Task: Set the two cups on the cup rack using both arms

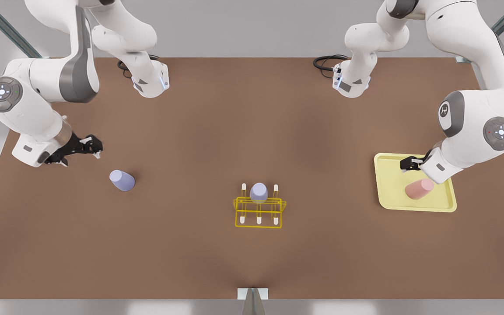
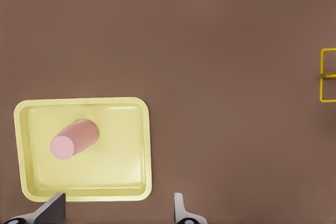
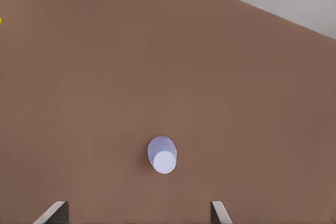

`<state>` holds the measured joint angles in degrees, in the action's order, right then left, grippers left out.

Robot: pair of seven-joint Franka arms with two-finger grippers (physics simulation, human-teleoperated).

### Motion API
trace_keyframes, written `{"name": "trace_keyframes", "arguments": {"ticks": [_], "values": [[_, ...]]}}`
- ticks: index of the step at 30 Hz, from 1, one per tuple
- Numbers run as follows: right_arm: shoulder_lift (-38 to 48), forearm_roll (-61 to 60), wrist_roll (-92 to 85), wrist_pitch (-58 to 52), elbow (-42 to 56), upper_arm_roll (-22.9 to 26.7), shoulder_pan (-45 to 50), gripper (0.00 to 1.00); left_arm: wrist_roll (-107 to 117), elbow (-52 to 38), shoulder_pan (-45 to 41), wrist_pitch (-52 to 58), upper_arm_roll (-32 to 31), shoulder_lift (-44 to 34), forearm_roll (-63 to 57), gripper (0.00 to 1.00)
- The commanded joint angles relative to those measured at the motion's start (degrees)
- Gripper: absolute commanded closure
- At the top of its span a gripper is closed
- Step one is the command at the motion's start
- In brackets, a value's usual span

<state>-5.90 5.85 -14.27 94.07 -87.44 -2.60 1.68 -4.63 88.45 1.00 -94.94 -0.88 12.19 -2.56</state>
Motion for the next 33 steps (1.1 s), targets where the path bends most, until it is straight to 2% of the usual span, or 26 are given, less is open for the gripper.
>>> {"name": "trace_keyframes", "arguments": {"ticks": [1,3,5,7,9,11,12,15,20,23,33], "values": [[0.01,-0.05,-1.20,0.06,0.17,0.06,-0.19,0.00,-0.65,-0.03,0.06,-0.07,0.00,-0.06,0.01,0.00],[-1.22,0.04,-1.02,-0.02,-0.97,0.14,-0.54,0.00,-0.82,-0.03,-0.03,-0.15,1.14,0.11,0.01,0.00],[-3.07,0.04,0.91,6.47,-6.85,0.32,-2.65,0.00,-3.01,-0.46,0.32,-1.12,5.62,4.42,0.28,0.00],[-3.07,0.04,2.75,15.51,-13.97,0.32,-4.05,0.00,-13.72,-0.12,2.59,-7.26,9.49,7.84,0.54,0.00],[-3.77,-0.05,5.22,21.41,-18.20,0.32,-5.55,0.00,-15.76,-0.03,6.29,-15.44,9.67,14.00,1.16,0.00],[-5.18,-0.57,5.39,25.89,-20.65,0.32,-5.90,0.00,-15.76,1.55,7.18,-19.05,9.93,15.67,1.59,0.00],[-5.26,-0.75,5.57,29.68,-22.95,0.32,-5.90,0.00,-15.76,6.12,7.09,-23.36,10.02,15.14,2.48,0.00],[-7.55,-0.75,10.84,31.09,-24.00,0.23,-5.64,0.00,-15.68,12.01,7.18,-28.01,10.02,13.65,2.48,0.00],[-13.17,-1.01,10.84,37.33,-24.61,0.23,-6.69,0.00,-15.41,15.44,7.53,-27.93,12.13,14.00,2.30,0.00],[-13.09,-1.01,10.75,46.65,-31.03,0.14,-7.40,0.00,-15.41,15.79,7.18,-27.93,12.74,15.06,2.30,0.00],[-11.42,-1.01,10.23,49.63,-39.73,0.23,-7.57,0.00,-15.32,15.62,7.09,-31.35,12.74,22.00,2.56,0.00]]}}
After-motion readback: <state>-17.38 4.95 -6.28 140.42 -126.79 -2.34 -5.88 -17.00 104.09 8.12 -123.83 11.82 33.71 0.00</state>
